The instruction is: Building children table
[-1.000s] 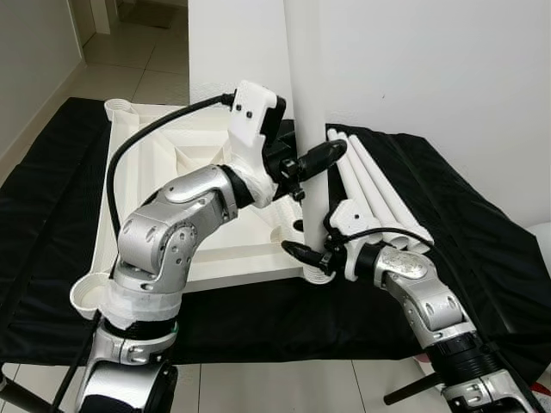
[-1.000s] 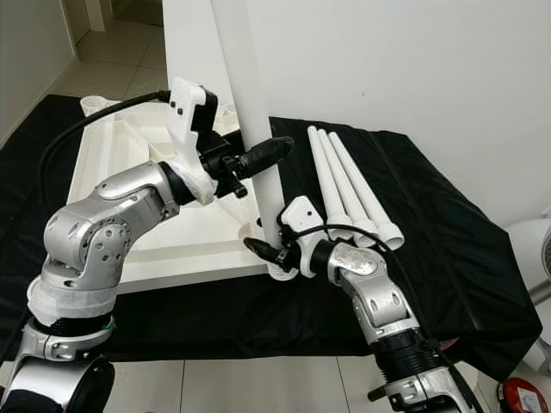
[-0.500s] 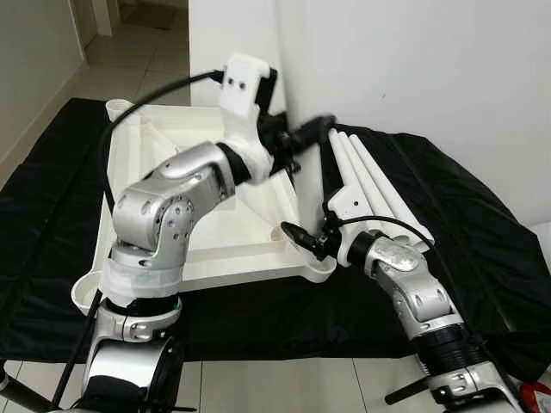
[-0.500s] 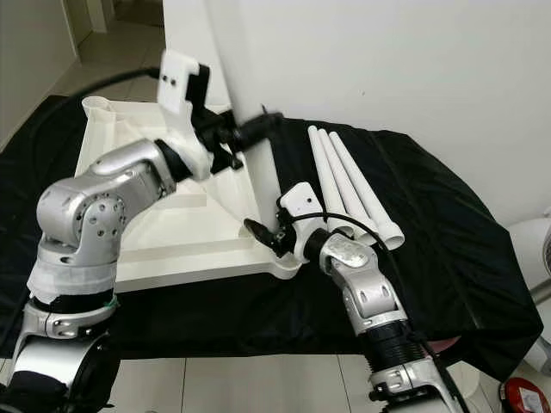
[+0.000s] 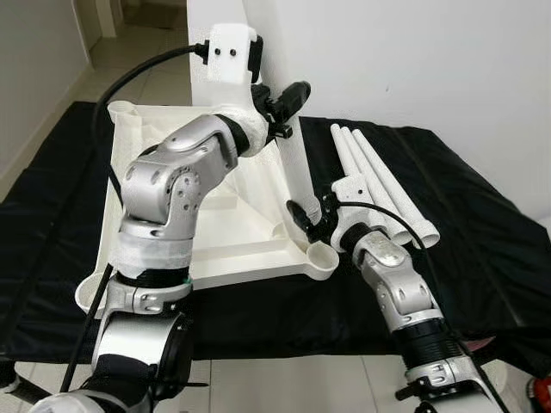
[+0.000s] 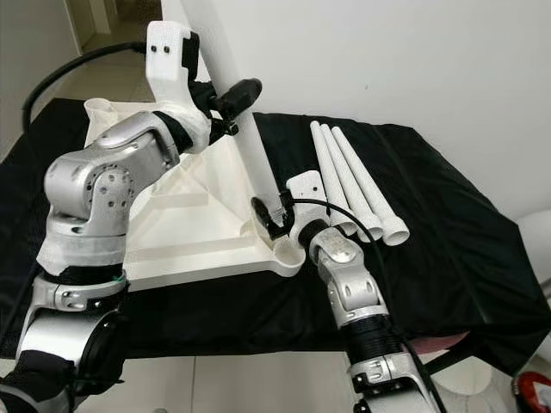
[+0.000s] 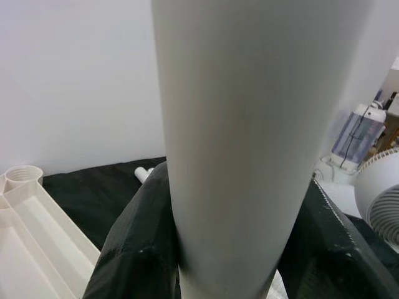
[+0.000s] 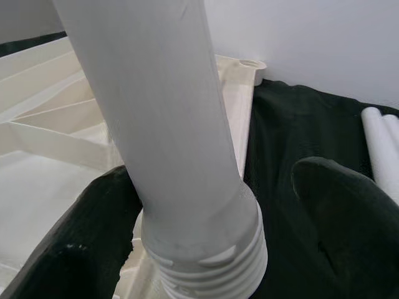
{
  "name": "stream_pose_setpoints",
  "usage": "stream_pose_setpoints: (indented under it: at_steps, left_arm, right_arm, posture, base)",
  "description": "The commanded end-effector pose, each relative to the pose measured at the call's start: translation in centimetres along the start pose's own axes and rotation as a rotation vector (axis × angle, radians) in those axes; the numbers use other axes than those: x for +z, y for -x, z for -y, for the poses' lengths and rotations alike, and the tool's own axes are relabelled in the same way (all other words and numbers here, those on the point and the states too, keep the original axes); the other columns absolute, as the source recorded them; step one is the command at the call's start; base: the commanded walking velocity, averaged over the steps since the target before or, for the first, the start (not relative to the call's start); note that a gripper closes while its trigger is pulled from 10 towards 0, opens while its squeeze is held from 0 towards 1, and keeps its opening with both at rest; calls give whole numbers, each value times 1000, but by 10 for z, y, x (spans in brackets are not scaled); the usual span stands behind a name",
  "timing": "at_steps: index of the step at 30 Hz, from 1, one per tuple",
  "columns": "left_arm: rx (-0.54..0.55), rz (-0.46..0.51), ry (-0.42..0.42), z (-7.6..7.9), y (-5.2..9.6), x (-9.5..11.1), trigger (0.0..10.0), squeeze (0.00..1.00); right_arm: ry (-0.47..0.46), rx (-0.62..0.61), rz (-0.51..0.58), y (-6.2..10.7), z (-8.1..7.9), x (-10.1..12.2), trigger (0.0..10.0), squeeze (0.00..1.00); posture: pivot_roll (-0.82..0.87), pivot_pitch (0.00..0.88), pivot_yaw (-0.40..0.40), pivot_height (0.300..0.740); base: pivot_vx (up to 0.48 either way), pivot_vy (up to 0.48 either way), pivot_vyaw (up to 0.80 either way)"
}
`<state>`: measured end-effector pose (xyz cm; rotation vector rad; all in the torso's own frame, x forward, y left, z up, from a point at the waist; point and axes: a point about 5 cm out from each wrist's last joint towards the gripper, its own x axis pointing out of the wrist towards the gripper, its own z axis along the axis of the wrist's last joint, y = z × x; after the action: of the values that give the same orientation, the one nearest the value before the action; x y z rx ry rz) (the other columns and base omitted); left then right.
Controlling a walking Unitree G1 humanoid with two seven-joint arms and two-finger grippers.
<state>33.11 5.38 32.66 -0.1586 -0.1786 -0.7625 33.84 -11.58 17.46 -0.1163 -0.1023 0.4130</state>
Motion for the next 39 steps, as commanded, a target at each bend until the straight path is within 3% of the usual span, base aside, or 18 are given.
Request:
stream_pose_setpoints:
  at_steps: [1, 11, 16, 21, 22, 26, 31, 35, 39]
  left_arm:
    - [6, -36, 5, 3, -7, -4, 10000, 0]
    - [11, -87, 74, -4, -20, -27, 10000, 0]
    - [22, -116, 151, -4, -26, -43, 10000, 0]
    - [21, -138, 177, -2, -28, -50, 10000, 0]
    - [24, -146, 168, -2, -28, -52, 10000, 0]
    - [24, -159, 153, -1, -27, -54, 10000, 0]
    - [43, -155, 137, -2, -31, -47, 10000, 0]
    - [46, -146, 124, 2, -34, -42, 10000, 0]
    - [49, -122, 102, 6, -40, -30, 10000, 0]
  right_arm:
    - [-13, -72, 25, 2, 8, 3, 10000, 0]
    - [-32, -259, 59, 4, 11, 4, 10000, 0]
    - [-73, -384, 84, 5, 13, 8, 10000, 0]
    - [-25, -389, 91, 5, 13, 9, 10000, 0]
    - [-11, -388, 92, 7, 12, 8, 10000, 0]
    - [17, -389, 96, 11, 11, 6, 10000, 0]
    - [63, -389, 99, 15, 12, 6, 10000, 0]
    - [99, -374, 98, 13, 12, 6, 10000, 0]
    - [124, -343, 107, 0, 16, 12, 10000, 0]
  posture:
    - [-50, 0, 11, 740]
    - [-132, 0, 81, 740]
    - [-193, 0, 123, 740]
    - [-203, 0, 135, 740]
    - [-229, 0, 170, 740]
    - [-233, 0, 183, 740]
    - [-215, 0, 194, 740]
    - [-170, 0, 184, 740]
    - [-138, 0, 159, 740]
  base:
    - [0, 0, 0]
    - [0, 0, 0]
    - [0, 0, 0]
    - [0, 0, 0]
    - [0, 0, 0]
    - [0, 0, 0]
    - [0, 0, 0]
    - [0, 0, 0]
    - [0, 0, 0]
